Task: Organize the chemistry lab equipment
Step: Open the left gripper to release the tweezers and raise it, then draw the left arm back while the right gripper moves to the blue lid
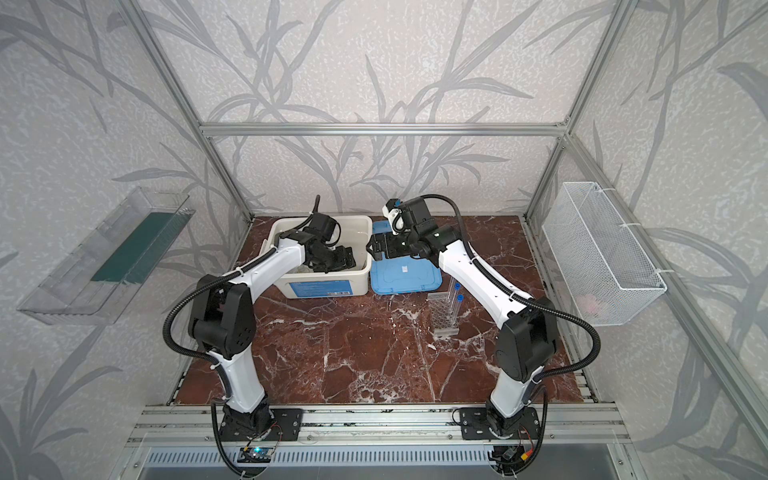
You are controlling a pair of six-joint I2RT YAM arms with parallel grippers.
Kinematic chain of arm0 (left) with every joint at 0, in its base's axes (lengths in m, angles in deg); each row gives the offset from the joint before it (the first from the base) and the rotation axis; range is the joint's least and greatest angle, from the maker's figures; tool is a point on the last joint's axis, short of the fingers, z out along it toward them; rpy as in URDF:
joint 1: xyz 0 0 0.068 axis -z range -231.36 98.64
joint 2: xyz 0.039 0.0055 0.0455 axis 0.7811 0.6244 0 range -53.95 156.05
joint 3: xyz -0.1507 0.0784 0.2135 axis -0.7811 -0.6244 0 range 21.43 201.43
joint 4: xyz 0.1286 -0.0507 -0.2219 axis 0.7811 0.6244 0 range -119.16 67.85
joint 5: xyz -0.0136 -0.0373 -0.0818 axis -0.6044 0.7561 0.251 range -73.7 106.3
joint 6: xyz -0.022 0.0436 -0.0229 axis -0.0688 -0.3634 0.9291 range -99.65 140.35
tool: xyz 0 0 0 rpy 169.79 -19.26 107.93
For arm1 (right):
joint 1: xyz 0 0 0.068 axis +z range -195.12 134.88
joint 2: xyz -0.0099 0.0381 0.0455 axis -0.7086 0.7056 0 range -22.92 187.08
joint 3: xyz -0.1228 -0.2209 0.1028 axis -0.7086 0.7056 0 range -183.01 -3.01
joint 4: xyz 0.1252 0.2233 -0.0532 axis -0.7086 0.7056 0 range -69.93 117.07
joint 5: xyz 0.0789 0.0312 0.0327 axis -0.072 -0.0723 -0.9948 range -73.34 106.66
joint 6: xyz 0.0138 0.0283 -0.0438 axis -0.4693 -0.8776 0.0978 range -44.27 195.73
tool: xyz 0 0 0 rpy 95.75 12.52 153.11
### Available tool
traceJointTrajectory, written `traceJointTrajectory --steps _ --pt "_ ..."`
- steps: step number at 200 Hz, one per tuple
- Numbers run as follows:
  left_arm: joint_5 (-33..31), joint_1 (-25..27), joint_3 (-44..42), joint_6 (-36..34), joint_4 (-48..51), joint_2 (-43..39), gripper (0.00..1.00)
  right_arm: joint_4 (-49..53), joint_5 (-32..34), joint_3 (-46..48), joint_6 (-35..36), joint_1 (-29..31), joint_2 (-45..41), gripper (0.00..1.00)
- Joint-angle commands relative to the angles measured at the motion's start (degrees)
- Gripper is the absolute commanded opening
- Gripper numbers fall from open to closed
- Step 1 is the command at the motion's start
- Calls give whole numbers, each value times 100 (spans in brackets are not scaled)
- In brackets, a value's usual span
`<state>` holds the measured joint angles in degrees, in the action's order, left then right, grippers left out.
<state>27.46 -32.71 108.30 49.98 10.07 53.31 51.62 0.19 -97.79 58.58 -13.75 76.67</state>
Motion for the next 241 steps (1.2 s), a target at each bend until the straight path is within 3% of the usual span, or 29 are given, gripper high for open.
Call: traceJointTrajectory --steps 1,43,73,110,181,216,241 --pt "-198 15 173 -50 348 -288 89 250 70 -218 182 -187 -142 96" --pt "-487 -11 583 -139 583 -514 99 404 215 -307 290 -638 -150 98" --pt "-513 -12 987 -244 823 -898 99 707 477 -429 437 -923 42 99" --pt "360 54 1206 -382 1153 -1584 99 1063 556 -689 729 -1350 487 99" --pt "1423 279 -300 -56 617 -3054 99 1567 961 -917 1196 -1787 1486 90" --pt "1864 884 -1725 568 -870 -3414 99 2052 995 -1398 1399 -1905 2204 70" --pt "1658 1213 -1926 511 -811 -3380 99 2078 1008 -1469 1497 -1933 2486 60"
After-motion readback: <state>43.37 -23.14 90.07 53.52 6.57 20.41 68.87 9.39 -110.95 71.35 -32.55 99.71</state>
